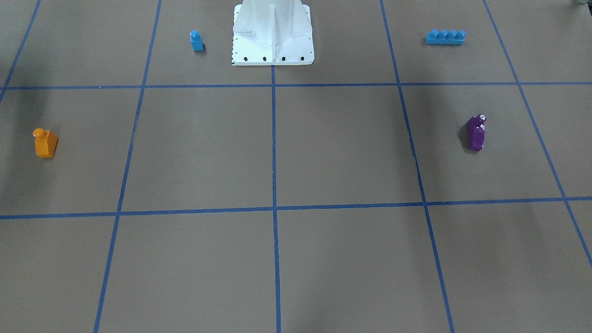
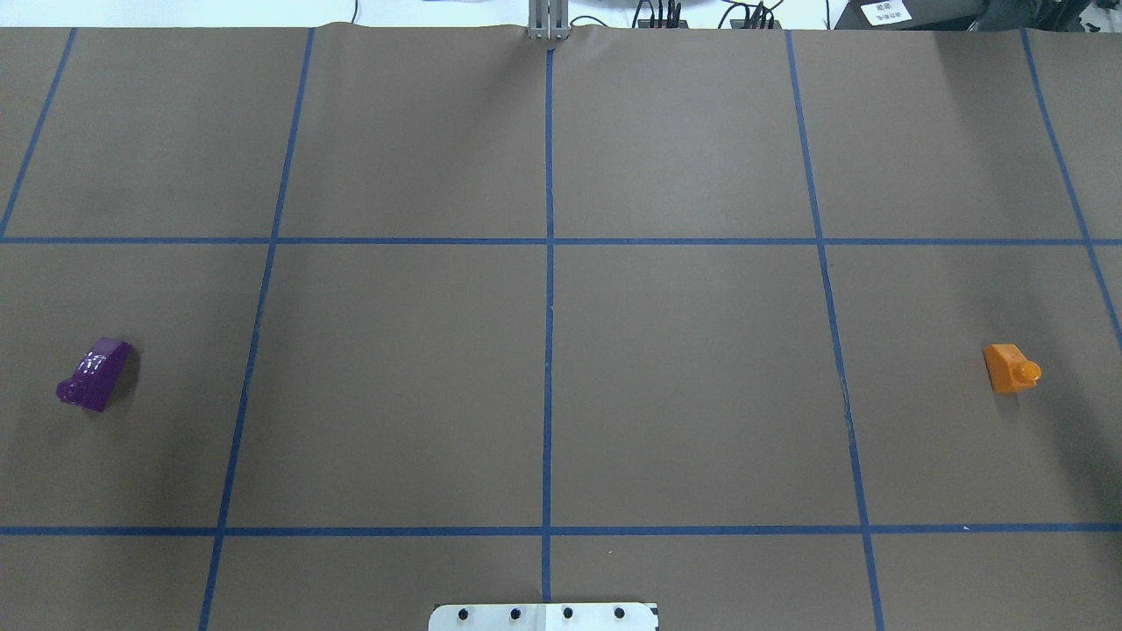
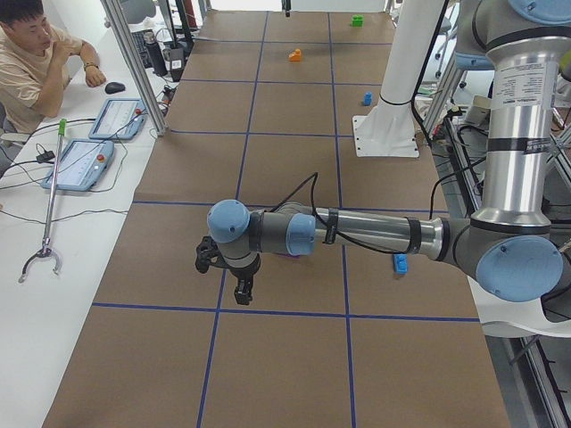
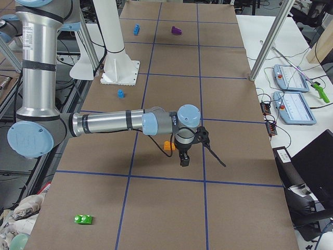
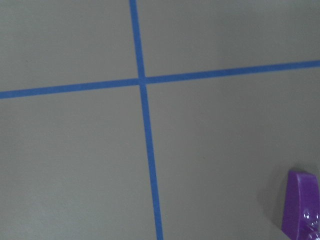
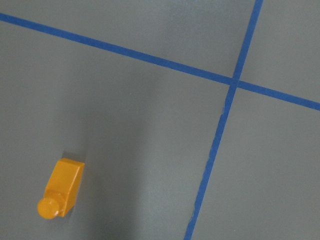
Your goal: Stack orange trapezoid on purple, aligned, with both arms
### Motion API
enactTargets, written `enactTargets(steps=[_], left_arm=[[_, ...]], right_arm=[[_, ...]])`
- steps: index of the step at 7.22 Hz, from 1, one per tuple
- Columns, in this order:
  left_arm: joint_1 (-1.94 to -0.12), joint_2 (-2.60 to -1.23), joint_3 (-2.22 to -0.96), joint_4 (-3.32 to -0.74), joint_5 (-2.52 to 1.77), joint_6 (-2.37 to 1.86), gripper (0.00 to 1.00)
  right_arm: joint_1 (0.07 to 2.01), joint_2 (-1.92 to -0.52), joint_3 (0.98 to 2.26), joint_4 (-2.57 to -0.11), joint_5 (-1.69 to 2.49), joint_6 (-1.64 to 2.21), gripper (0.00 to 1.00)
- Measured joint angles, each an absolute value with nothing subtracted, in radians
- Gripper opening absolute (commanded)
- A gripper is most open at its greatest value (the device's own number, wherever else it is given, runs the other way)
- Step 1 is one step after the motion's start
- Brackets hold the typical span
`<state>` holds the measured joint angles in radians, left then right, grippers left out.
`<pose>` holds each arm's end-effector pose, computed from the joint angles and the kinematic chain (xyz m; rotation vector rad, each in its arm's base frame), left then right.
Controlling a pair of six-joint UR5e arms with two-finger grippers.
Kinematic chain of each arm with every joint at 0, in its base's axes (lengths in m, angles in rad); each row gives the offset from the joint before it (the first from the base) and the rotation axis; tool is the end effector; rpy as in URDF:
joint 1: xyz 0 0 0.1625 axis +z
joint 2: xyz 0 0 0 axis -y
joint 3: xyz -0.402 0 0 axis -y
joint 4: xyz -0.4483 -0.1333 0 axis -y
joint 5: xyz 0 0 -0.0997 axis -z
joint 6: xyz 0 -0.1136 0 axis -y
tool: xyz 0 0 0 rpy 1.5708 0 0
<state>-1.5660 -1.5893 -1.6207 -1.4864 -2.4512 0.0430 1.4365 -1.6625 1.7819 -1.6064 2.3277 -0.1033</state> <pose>-0.0431 -0.5534 0.6077 0.0019 0.8806 0.0376 -0.0141 -0.5173 0.5834 0.0682 -0.7598 -0.2577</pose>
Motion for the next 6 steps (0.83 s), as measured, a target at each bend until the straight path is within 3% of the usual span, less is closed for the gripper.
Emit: enactTargets(steps=[6], left_arm=[[-1.588, -1.593, -1.627, -1.489, -2.489, 0.051, 1.0]], right_arm=[[1.437, -1.659, 1.795, -1.606, 2.332, -0.104, 1.0]])
